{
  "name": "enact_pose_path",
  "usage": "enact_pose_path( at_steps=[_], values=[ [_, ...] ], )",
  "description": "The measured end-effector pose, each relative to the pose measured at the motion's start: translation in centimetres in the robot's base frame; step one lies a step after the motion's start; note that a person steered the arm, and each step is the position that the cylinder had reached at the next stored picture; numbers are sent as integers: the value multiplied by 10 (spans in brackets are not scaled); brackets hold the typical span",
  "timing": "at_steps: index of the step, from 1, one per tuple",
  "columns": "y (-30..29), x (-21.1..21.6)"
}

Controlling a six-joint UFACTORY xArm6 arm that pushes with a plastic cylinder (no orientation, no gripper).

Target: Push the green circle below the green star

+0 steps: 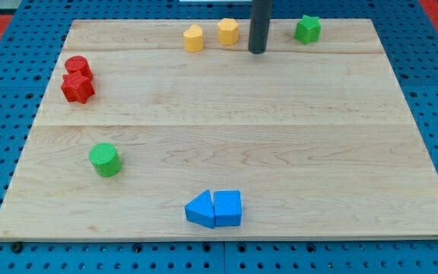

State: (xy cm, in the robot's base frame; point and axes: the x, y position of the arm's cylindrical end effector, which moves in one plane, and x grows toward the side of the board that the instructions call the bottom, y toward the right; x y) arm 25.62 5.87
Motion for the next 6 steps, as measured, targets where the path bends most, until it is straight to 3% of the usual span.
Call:
enact_pose_path(
  at_steps=[1,3,4,5,6],
  values=[
    [14,-35],
    [-88,-17],
    [-33,46],
    [-45,169],
    [-114,266]
  ],
)
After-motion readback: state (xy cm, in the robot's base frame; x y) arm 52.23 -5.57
